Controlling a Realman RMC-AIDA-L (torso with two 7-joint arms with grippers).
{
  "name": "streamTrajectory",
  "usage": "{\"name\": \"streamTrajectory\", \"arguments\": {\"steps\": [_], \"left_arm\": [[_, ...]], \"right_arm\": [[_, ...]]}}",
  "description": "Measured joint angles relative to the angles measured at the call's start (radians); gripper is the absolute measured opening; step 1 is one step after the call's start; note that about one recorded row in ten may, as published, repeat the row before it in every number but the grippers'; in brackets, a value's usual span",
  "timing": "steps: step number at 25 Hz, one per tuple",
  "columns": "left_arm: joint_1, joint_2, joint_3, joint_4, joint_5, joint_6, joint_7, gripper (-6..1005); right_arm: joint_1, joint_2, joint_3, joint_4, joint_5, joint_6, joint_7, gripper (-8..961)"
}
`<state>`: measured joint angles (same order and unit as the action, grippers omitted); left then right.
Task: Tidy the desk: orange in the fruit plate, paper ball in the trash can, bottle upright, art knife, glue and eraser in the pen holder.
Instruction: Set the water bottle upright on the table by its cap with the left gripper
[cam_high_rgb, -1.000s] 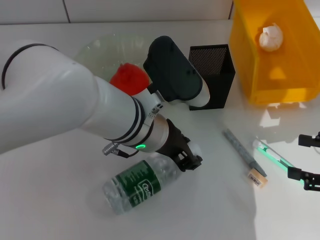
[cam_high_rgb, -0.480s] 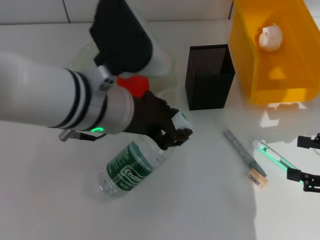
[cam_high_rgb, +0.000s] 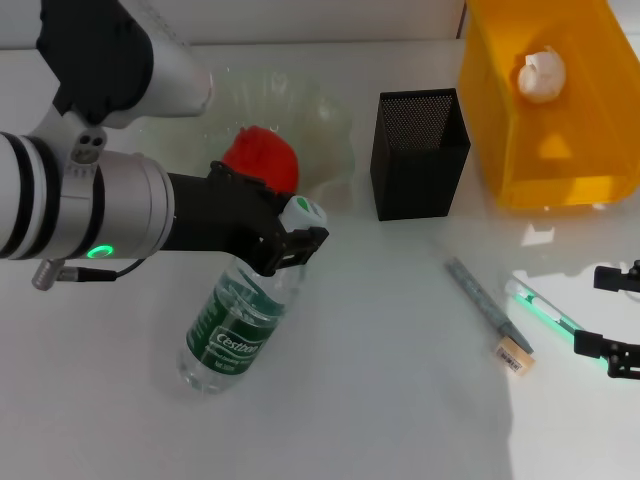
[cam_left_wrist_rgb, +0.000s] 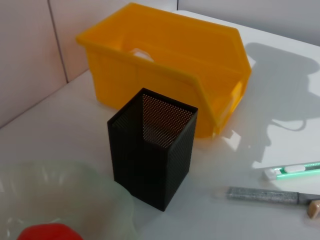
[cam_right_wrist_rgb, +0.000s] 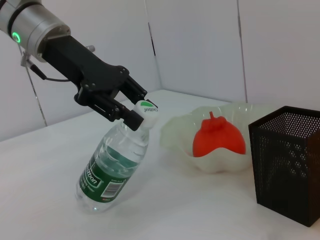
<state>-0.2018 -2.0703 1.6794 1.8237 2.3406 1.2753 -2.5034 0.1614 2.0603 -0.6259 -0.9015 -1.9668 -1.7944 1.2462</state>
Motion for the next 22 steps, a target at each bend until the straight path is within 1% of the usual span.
{"name": "streamTrajectory", "arguments": {"steps": [3, 8, 10, 14, 22], "left_arm": [[0.016, 0.001, -0.018, 0.009, -0.020, -0.001, 0.004, 444], [0.046, 0.000, -0.071, 0.014, -0.125, -0.010, 0.068, 443], [0.055, 0.000, -0.086, 0.014, -0.147, -0.011, 0.084, 442], [0.066, 0.000, -0.102, 0.014, -0.164, -0.011, 0.108, 442], [0.067, 0.001, -0.119, 0.014, -0.165, -0.012, 0.112, 441]], "right_arm": [[0.005, 0.000, 0.000, -0.005, -0.001, -0.005, 0.007, 846], [0.009, -0.001, 0.000, -0.005, -0.003, -0.006, 0.008, 845], [0.010, -0.001, 0.000, -0.005, -0.003, -0.006, 0.008, 845], [0.010, -0.002, 0.001, -0.005, -0.003, -0.003, 0.009, 845], [0.019, -0.003, 0.002, -0.005, -0.001, 0.000, 0.027, 845]]}}
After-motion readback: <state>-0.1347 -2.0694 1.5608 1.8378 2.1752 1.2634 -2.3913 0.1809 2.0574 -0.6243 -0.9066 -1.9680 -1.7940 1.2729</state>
